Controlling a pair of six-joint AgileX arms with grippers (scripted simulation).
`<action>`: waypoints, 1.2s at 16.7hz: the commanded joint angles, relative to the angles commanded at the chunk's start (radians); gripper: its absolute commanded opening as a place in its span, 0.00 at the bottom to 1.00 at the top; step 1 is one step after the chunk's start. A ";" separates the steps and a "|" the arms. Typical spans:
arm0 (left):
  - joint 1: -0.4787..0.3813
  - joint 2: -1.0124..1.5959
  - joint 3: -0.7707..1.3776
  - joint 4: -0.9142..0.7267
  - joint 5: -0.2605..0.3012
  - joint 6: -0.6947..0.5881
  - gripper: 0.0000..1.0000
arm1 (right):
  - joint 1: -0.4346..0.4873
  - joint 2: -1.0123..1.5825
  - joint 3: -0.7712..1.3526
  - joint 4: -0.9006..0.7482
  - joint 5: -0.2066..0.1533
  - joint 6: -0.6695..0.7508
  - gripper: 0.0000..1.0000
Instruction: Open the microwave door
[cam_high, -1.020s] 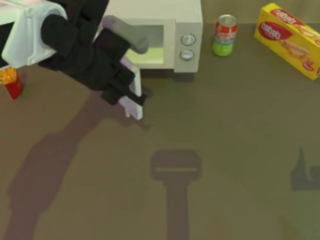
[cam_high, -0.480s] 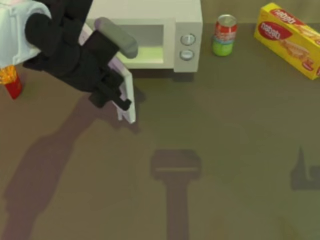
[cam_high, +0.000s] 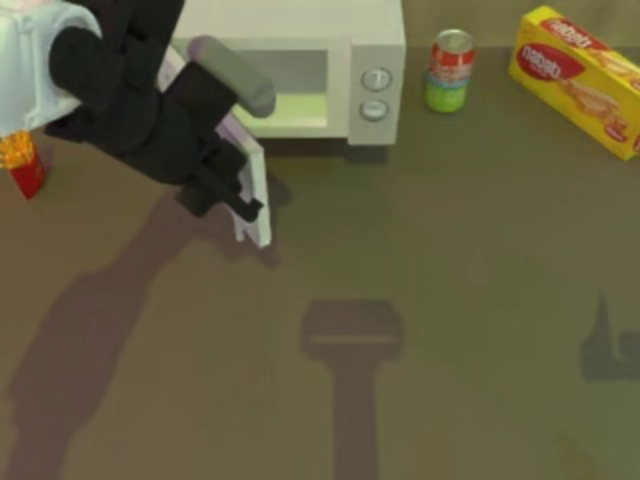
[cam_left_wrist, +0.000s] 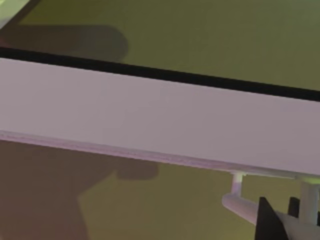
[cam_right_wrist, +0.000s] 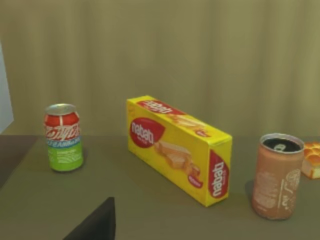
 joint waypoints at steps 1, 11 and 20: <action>0.000 0.000 0.000 0.000 0.000 0.000 0.00 | 0.000 0.000 0.000 0.000 0.000 0.000 1.00; 0.000 0.000 0.000 0.000 0.000 0.000 0.00 | 0.000 0.000 0.000 0.000 0.000 0.000 1.00; 0.027 -0.009 -0.009 -0.020 0.039 0.075 0.00 | 0.000 0.000 0.000 0.000 0.000 0.000 1.00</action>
